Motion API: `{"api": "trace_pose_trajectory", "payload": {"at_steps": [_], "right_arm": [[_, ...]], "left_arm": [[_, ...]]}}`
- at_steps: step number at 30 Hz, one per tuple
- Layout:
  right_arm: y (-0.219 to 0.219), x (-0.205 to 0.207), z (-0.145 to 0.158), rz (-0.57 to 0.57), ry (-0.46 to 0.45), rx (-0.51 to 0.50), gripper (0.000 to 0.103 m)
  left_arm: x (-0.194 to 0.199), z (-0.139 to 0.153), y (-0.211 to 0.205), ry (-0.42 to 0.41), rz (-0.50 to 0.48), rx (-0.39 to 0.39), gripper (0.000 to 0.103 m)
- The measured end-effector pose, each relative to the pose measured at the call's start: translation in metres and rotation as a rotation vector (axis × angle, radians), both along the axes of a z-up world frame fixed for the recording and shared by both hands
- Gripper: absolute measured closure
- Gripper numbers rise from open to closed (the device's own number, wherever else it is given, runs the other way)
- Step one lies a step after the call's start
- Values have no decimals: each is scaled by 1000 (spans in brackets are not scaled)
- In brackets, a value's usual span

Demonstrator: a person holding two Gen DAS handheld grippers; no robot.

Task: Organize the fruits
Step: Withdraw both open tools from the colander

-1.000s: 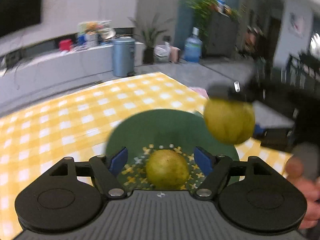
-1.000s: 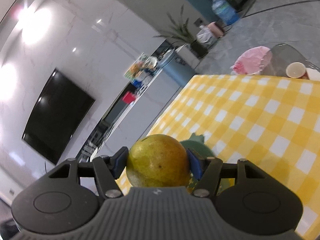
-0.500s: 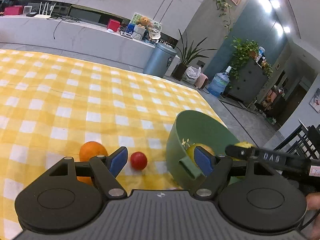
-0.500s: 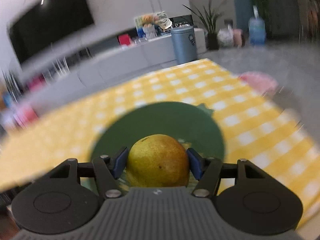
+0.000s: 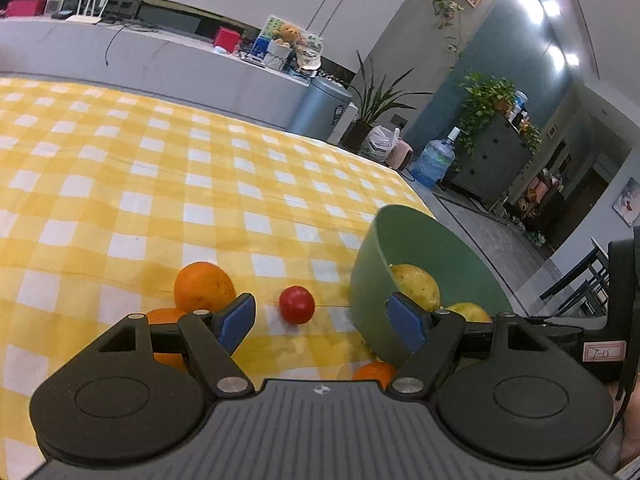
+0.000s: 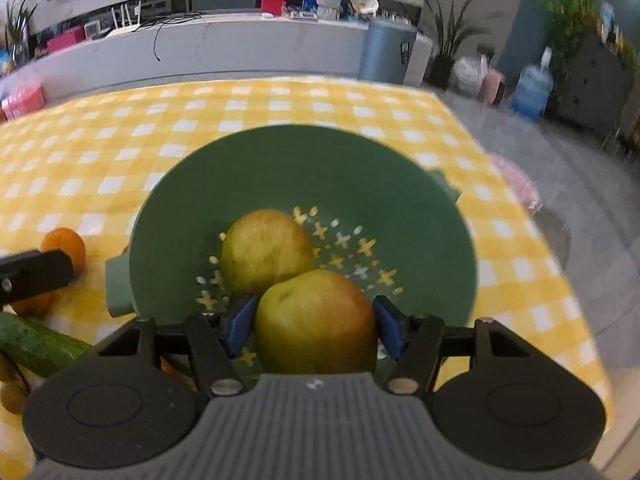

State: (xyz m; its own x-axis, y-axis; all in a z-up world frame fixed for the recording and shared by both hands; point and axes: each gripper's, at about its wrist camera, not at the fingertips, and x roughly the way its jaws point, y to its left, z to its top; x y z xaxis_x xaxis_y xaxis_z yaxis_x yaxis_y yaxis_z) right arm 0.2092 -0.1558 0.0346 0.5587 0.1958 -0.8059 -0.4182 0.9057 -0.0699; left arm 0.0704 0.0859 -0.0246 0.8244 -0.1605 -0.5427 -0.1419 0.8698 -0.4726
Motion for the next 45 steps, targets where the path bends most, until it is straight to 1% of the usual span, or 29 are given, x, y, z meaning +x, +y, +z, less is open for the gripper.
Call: {"api": "trace_pose_trajectory", "payload": {"at_steps": [1,4,10,12,16,21,23,24,26,27,28,29,30,31,32,33,34,35,38,42,45], "right_arm": [[0,1,0,-11,-2,3,38],[5,-2,1,1,-32,-19,36],[3,-2,0,-21,-25,4,30],[3,-2,-1,-26,-24,12,29],[2,2,-3,-41,-12,46,19],[5,8,-7,-64,-17,57,17],[4,8,-6,-74,-34,76,12],[2,7,-4,-77,-47,95,12],[-5,6,4,-95,-72,167,12],[-12,5,9,-116,-89,223,15],[-19,4,13,-136,-105,278,28],[-28,2,18,-165,-115,349,44],[-37,3,20,-188,-106,418,50],[-44,5,21,-205,-86,482,59],[-48,7,20,-216,-62,519,68],[-49,10,17,-220,-27,529,72],[-46,12,15,-214,5,509,80],[-41,13,12,-201,27,486,83],[-25,14,5,-125,69,445,83],[-9,16,7,-93,7,437,83],[-6,20,5,-78,11,483,83]], "left_arm": [[1,0,2,1,4,-8,14],[-2,-1,7,3,18,-36,14],[-4,-3,14,27,55,-68,14],[-5,-3,15,34,66,-67,14],[-8,0,16,33,74,-61,14],[-10,1,17,43,79,-68,14],[-12,3,18,37,84,-63,14],[-14,4,19,35,87,-64,14],[-16,6,21,31,93,-67,14],[-17,7,22,28,97,-70,14],[-19,6,24,26,99,-74,14],[-19,6,26,26,100,-83,14],[-20,5,27,30,100,-93,14],[-20,4,29,34,100,-100,14],[-20,4,29,36,102,-104,14],[-20,3,29,41,105,-104,14],[-20,3,29,45,105,-103,14],[-20,3,29,47,103,-102,14],[-21,2,30,48,94,-102,14],[-23,0,31,47,94,-110,14],[-24,0,32,50,92,-111,14]]}}
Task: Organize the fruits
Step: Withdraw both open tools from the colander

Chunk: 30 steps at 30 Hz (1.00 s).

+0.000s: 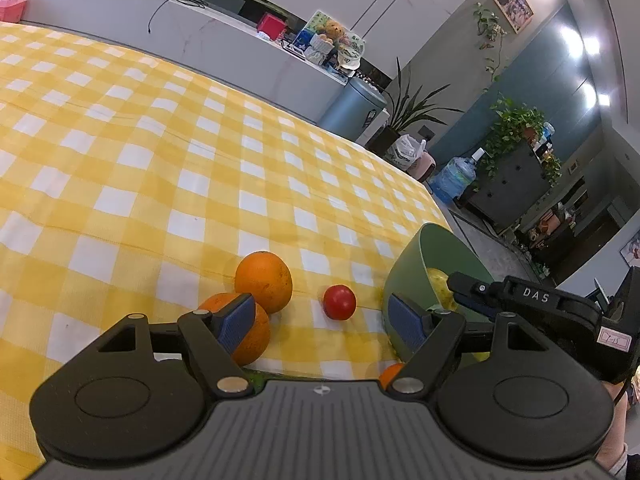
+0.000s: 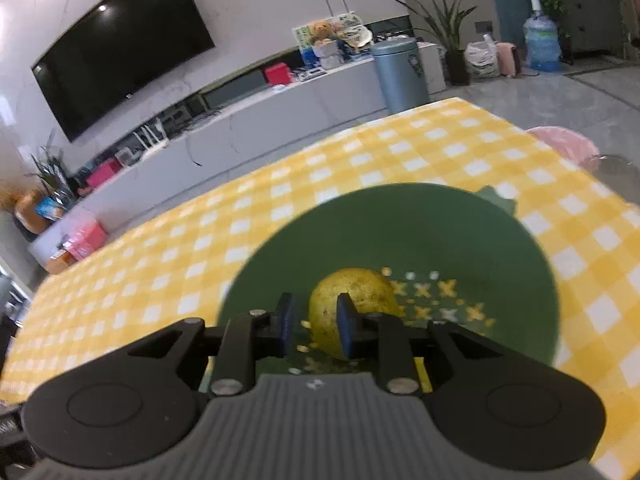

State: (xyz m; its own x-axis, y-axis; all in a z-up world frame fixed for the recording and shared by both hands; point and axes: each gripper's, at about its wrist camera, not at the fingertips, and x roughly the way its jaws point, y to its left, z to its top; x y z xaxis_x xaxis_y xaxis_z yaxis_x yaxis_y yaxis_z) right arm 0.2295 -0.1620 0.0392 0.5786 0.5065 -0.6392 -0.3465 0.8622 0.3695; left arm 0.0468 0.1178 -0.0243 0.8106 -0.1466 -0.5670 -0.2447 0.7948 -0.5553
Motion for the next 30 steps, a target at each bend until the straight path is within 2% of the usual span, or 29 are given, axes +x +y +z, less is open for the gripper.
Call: {"api": "trace_pose_trajectory", "payload": {"at_steps": [3,8,9,10,13,19,22,26,30], "right_arm": [[-3,-1,-2,-16,24,31,82],[-19,-12,12,-153,-64,-87,82],[-24,-14,14,-173,-59,-99,85],[-28,-14,15,-183,-39,-110,101],[-32,-11,9,-141,50,-128,103],[-14,-6,-9,-67,131,-131,103],[-9,-9,-8,-50,95,-159,103],[-21,-12,2,-42,70,-22,103],[-17,-21,12,-29,6,26,102]], "left_arm": [[-1,0,0,3,-3,5,14],[-3,1,1,3,0,2,14],[-3,1,1,4,2,2,14],[-3,1,1,8,2,2,14],[-4,1,1,9,-4,3,14],[-2,1,1,7,-8,9,14],[-3,1,1,7,-8,3,14],[-3,0,2,9,3,-10,14],[-5,4,0,4,-2,-4,14]]}}
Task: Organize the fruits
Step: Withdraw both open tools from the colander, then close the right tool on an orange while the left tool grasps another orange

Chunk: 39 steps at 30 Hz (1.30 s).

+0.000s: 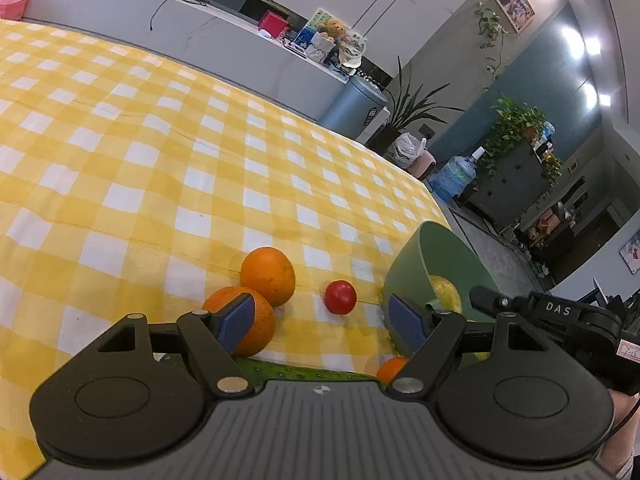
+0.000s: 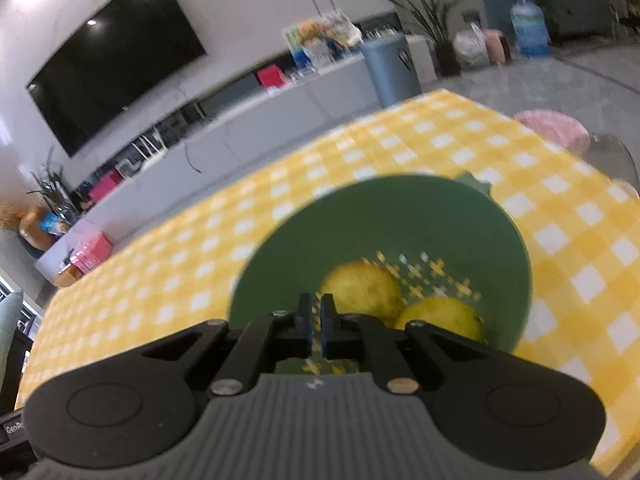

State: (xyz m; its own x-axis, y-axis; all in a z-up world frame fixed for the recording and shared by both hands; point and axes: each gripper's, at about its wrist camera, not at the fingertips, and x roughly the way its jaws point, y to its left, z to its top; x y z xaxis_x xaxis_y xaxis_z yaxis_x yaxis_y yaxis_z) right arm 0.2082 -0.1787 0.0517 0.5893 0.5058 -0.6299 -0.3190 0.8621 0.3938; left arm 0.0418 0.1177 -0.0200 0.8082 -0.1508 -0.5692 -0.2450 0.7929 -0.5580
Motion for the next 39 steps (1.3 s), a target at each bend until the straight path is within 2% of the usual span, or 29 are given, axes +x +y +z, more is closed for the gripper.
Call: {"api": "trace_pose_trajectory", "payload": {"at_steps": [6,8,12,18,22,26,28,33,36,37,39], "right_arm": [[22,-23,13,110,-131,7,93],[31,-35,17,155,-172,16,82],[48,-53,17,235,-199,37,76],[67,-69,2,291,-137,6,75],[67,-73,-1,272,-117,-37,75],[53,-73,-3,232,-43,-26,75],[44,-71,-3,200,-4,-18,73],[26,-70,-11,128,132,-87,69],[25,-70,-24,164,254,-157,58],[25,-71,-25,166,255,-159,51],[29,-72,-26,182,249,-185,47]], "left_arm": [[-12,16,-5,-10,9,25,14],[-17,21,-5,7,31,50,14],[-29,27,-1,64,85,95,14],[-48,26,19,151,178,98,14],[-59,26,32,184,213,65,14],[-59,23,35,246,224,47,18],[-60,22,34,249,212,34,18],[-60,21,32,251,200,31,18],[-60,20,32,257,200,26,18],[-60,19,32,259,198,25,18],[-59,19,31,259,195,28,18]]}}
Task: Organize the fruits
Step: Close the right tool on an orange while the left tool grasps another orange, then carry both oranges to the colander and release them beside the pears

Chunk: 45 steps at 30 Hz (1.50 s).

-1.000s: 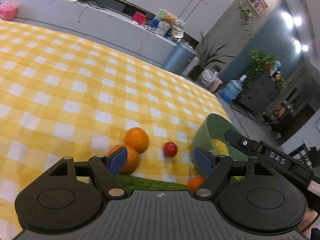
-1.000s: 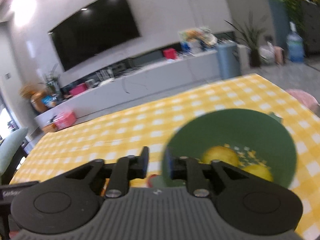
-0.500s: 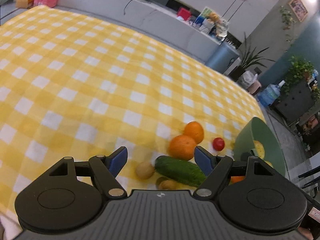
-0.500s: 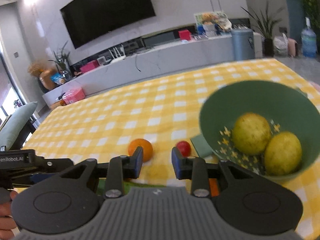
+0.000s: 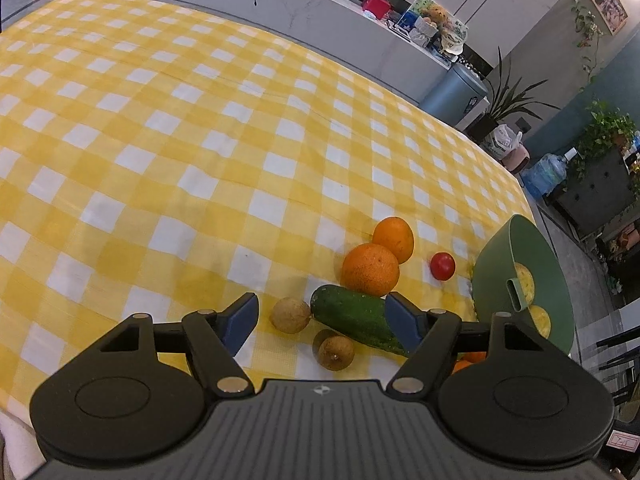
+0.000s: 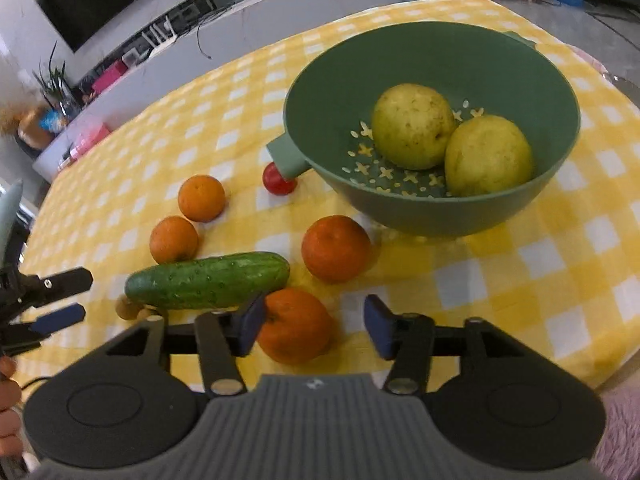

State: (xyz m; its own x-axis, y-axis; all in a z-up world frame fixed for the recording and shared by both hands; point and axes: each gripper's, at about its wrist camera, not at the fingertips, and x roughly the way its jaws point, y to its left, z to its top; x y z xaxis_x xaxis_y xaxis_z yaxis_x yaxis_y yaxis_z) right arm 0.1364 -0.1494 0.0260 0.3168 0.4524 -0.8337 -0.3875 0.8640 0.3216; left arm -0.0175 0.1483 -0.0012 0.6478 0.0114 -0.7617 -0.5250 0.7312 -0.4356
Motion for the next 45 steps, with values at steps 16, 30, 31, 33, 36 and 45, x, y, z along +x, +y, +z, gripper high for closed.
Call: {"api": "trace_pose_trajectory", "payload": {"at_steps": [16,30,31,33,36,45], "right_arm": [[26,-10,-11,138,-25,-88,59],[28,-7,-10,160,-36,-100,59],[27,-7,-10,159,-36,-99,59],[27,-7,-10,159,-35,-97,59],[26,-7,-10,158,-33,-95,59],[24,-10,-7,172,-31,-77,59]], "left_arm": [[30,-14,-2,-129,-145,33,17],[94,-39,-27,72,-249,185,18],[94,-38,-29,66,-243,200,21],[96,-39,-31,72,-234,206,31],[93,-37,-33,45,-248,181,49],[75,-31,-26,-9,-180,144,50]]}}
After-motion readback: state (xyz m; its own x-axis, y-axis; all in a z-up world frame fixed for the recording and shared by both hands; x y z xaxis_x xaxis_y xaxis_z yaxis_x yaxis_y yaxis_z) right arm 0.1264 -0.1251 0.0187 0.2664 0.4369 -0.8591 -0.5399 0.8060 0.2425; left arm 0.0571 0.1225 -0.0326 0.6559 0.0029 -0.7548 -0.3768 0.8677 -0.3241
